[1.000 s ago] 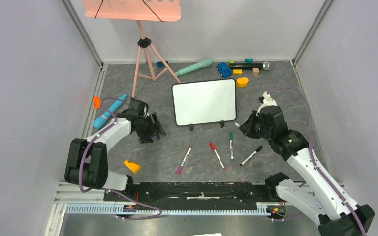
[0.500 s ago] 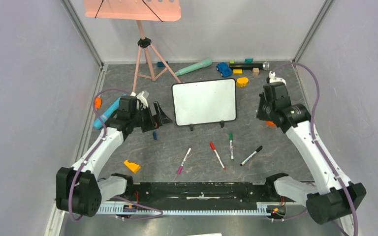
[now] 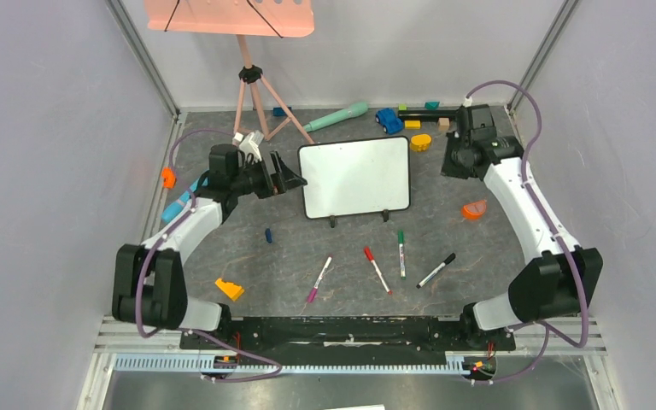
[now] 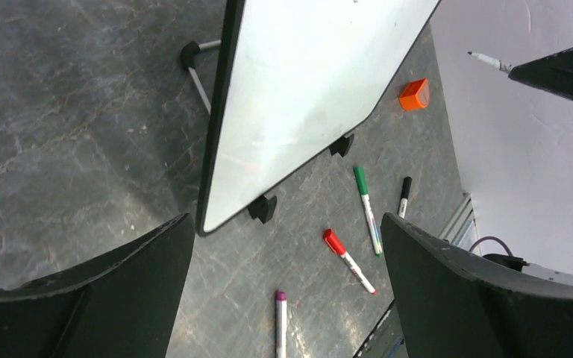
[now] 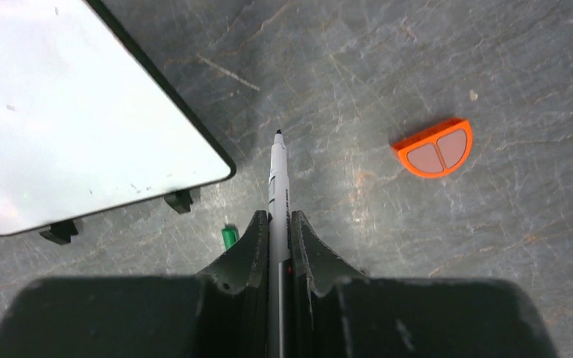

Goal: Write a sentence on the whiteboard
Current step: Move the whiteboard to the center of the board.

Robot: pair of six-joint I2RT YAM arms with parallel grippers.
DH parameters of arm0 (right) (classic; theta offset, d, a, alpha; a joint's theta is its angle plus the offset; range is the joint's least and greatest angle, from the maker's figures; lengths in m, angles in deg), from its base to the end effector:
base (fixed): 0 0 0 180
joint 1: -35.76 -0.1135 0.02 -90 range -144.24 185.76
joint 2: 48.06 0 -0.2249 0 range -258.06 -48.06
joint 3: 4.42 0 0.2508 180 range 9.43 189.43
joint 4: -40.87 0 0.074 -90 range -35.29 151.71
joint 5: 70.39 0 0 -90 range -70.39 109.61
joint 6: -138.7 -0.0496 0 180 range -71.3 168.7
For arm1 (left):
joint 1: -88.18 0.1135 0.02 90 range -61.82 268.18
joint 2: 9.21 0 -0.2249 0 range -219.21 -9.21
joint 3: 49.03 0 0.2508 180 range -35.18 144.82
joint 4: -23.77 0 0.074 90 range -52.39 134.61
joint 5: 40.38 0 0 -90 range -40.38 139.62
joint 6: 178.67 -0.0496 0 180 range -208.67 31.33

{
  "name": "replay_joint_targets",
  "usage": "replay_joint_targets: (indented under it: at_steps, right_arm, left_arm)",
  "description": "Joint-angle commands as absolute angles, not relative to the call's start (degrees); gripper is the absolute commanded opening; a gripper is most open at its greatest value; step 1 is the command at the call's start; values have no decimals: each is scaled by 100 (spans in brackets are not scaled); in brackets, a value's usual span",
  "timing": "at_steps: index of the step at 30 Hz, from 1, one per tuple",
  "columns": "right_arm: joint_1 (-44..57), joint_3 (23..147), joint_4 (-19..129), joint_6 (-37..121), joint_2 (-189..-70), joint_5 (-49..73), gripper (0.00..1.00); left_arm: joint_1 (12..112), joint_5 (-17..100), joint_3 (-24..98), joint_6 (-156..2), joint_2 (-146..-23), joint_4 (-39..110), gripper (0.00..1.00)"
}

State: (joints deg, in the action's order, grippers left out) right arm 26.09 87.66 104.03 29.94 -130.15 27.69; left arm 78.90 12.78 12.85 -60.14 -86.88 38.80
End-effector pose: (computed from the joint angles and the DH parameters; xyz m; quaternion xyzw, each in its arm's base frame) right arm 0.3066 0.0452 0.2812 0.0972 0.9417 0.0126 0.3219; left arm 0.3021 -0.0795 0.2067 0.0159 0.8395 -0.4117 0.3542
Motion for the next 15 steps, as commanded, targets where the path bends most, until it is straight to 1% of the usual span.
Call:
replay_joint_targets:
  at_steps: [1, 5, 9, 11, 13, 15]
  right_arm:
    - [2993, 9272, 9944, 3245, -13219, 2343, 0]
    - [3335, 9366, 9691, 3265, -13601, 1787, 0]
    - [3458, 9279, 9259, 3218, -14103, 907, 0]
    - [3453, 9058, 8724, 3122, -14267, 619, 0]
    - [3462, 9026, 8542, 2993, -14506, 557, 0]
    - [3462, 9226, 8550, 3009, -14778, 404, 0]
  left_arm:
    - [7930, 743, 1527, -6022, -9109, 2788, 100]
    - [7944, 971, 1564, -6204, -9304, 2402, 100]
    - [7979, 760, 1705, -6461, -9580, 2033, 99]
    - [7992, 629, 1788, -6726, -9743, 1943, 95]
    - [7995, 774, 1907, -6914, -9863, 2131, 87]
    - [8001, 880, 2020, -6959, -9961, 2236, 86]
